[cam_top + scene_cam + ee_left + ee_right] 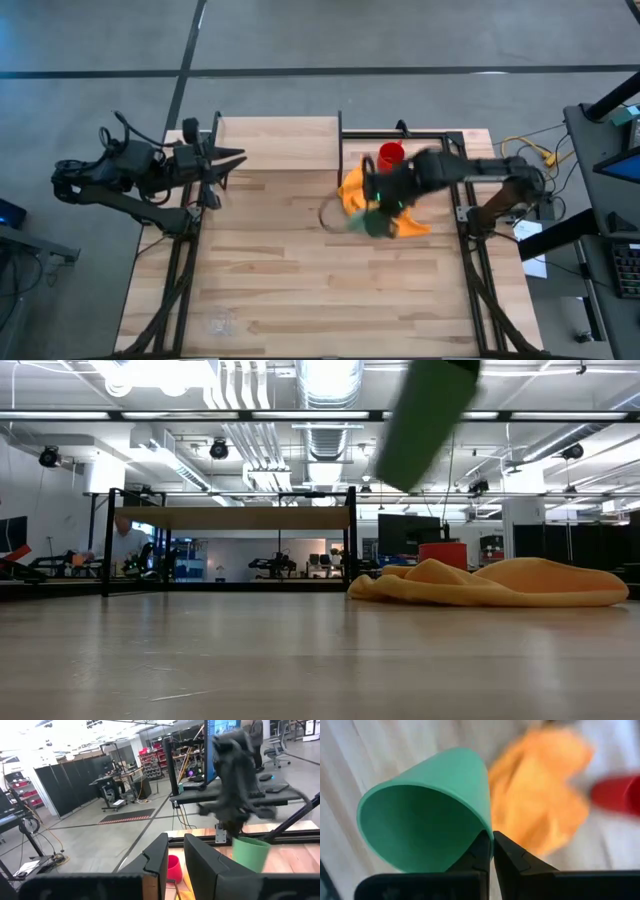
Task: Stack small to large cups/mugs on shelf
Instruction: Put the green cup on the shelf
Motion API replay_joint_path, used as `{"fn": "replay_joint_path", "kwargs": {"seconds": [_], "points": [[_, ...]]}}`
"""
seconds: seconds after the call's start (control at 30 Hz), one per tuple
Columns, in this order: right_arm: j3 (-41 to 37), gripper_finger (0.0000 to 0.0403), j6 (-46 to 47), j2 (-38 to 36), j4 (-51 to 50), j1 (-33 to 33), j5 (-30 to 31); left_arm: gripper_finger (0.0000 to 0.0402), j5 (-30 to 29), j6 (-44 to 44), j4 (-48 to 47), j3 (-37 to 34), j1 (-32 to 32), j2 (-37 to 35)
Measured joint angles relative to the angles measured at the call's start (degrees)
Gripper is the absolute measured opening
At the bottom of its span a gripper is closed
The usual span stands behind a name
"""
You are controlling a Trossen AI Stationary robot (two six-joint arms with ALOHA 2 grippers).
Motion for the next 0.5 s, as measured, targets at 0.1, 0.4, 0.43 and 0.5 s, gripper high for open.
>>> {"fn": "replay_joint_path", "kwargs": {"seconds": [0.1, 0.4, 0.43, 0.5], "points": [[6.72, 0.0009, -4.0, 1.15, 4.7, -4.52, 0.07, 0.0049, -0.24, -0.02, 0.0, 0.0, 0.0, 0.87], [24.49, 0.0009, -12.53, 8.94, 5.92, -15.11, -0.18, 0.0049, -26.75, -3.07, -0.09, -0.44, 0.27, 6.23], [26.07, 0.0009, -12.91, 10.05, 6.45, -15.9, -0.65, 0.0049, -30.27, -4.35, -0.04, -0.44, 0.59, 7.15], [29.28, 0.0009, -13.61, 12.72, 6.97, -17.34, -1.6, 0.0049, -33.03, -7.17, -0.15, -0.44, 1.58, 8.69]]}}
